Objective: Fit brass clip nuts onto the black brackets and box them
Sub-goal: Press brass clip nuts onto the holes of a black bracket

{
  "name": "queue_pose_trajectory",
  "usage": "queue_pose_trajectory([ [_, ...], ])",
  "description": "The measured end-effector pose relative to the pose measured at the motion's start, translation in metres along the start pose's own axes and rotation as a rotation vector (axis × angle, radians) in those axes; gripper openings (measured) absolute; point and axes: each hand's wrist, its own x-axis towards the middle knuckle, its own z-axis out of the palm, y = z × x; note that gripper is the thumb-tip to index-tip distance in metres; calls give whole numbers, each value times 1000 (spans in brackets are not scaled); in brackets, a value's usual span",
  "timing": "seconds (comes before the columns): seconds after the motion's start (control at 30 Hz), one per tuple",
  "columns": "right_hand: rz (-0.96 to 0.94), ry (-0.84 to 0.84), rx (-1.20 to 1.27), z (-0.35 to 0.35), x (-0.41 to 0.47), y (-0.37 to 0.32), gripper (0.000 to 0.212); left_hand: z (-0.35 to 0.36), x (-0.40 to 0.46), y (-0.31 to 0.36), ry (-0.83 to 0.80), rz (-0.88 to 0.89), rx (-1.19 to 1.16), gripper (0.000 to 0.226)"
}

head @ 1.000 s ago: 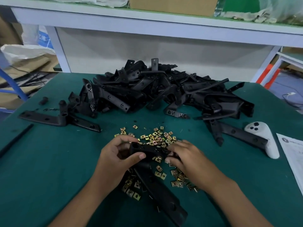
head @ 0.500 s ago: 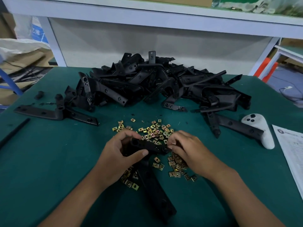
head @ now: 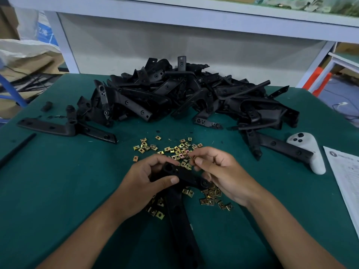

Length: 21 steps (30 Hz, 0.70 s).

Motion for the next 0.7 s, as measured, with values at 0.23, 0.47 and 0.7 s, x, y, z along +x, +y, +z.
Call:
queue_pose_trajectory([
  [0.23,-7,-53,13,9,-1,2,12,2,2,-1,-10,-45,-80,33],
  [0.47,-51,-66,-91,9,-4,1,17,4,0,0,-66,-16,-50,30],
  [0.7,-48,-47,-73,11,-3,2,5,3,0,-2,-2,22,-19,29],
])
